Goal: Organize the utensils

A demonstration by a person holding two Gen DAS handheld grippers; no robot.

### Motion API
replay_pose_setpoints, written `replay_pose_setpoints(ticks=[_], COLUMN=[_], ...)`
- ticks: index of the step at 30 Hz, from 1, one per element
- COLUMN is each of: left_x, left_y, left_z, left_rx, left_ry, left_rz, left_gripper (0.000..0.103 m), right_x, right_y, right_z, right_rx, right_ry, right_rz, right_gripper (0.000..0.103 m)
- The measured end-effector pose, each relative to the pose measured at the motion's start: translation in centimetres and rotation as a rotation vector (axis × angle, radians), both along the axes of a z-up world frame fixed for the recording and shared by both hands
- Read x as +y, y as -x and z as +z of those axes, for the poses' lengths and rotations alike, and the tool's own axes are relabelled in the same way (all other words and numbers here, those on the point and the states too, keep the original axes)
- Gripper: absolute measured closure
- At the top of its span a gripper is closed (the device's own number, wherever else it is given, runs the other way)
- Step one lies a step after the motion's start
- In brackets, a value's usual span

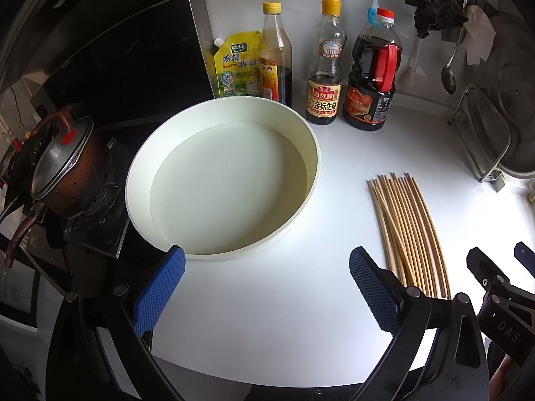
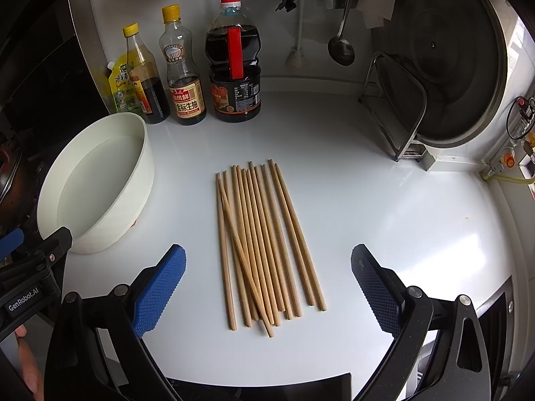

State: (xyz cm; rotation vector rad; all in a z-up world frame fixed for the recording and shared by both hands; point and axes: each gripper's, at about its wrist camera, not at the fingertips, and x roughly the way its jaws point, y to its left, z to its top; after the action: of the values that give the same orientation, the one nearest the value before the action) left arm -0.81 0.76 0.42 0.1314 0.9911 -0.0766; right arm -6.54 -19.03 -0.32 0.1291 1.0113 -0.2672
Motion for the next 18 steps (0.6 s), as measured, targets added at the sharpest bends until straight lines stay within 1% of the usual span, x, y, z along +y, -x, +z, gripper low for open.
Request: replay_pose_setpoints(ticks=[18], left_x=[0.0], left_y=[0.06], left_z=[-0.04], left_rx=[-0.001], left_ry=[-0.001], left_rz=[-0.001], left_gripper=[0.006], right_x=[0.09], right_y=[0.34], right_z=[0.01], right_rx=[-0.001], right_ry=[-0.002], right_rz=[-0.005], right_gripper=[0.008])
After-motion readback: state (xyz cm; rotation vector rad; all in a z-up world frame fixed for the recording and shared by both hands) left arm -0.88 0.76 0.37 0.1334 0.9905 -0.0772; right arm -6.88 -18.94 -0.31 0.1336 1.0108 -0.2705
